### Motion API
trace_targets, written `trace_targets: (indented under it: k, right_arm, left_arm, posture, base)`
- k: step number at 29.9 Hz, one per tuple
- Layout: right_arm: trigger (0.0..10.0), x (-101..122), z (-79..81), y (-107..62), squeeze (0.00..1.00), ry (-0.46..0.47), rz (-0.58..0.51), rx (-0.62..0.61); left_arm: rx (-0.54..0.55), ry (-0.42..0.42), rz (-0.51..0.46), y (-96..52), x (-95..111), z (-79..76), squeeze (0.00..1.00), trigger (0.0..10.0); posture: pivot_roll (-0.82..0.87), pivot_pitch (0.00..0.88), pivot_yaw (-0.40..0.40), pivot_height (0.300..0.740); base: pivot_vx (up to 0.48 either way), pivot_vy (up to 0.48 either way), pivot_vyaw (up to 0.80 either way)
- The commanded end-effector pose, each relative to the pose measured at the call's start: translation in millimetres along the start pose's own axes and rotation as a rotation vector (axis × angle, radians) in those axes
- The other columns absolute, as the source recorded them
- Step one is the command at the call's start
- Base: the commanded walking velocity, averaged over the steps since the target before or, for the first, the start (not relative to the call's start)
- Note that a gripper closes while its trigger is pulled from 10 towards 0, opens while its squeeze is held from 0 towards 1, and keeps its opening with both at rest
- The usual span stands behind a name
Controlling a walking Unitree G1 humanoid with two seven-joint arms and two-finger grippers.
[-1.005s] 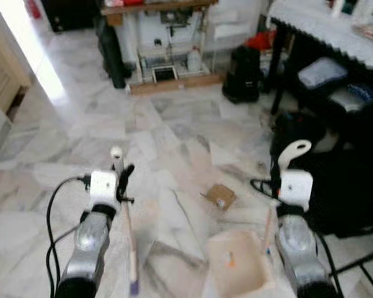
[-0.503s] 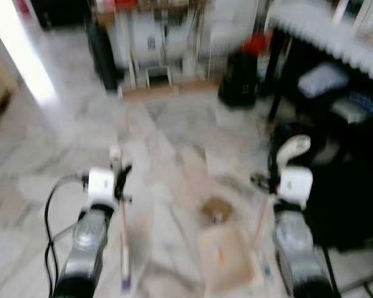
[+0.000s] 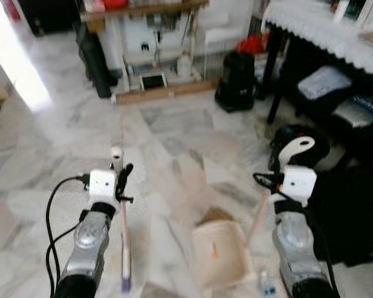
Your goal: Sweep floor
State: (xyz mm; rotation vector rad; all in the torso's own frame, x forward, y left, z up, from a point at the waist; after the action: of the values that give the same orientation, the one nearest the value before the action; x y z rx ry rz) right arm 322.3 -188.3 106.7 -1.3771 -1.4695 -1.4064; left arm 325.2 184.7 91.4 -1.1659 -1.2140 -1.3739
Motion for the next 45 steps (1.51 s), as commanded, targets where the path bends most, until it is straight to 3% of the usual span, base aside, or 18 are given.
trace_targets:
  k: [1,45]
  right_arm:
    - [10.0,13.1,4.7,4.8,0.00,0.025,-0.058,0.002]
    - [10.0,11.6,6.7,4.3,0.00,0.012,-0.055,0.012]
  left_arm:
    - [0.001,0.016,-0.048,3.4,10.4,2.7,0.00,10.0]
    - [-0.006,0.017,-0.047,3.1,9.7,1.5,0.00,10.0]
  posture:
    - [-0.03,0.044,0.020,0.740]
    - [-0.03,0.035,0.020,0.740]
  base:
    - [0.386,0.000,-0.80]
    - [0.390,0.000,-0.04]
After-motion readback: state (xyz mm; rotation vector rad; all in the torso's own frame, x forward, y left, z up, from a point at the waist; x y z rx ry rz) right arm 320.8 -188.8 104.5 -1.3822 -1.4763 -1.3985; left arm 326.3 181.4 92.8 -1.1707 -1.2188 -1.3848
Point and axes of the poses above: a point about 5 cm out from each wrist's last joint towards the gripper, its own y axis pointing out of the wrist towards the gripper, its own x axis along the axis of the wrist's last joint, z = x × y, the point moved 2 cm from there along y, pointing out of the wrist towards the gripper, and after that the axes turned 4 degrees about -y, right-handed, at the moved point
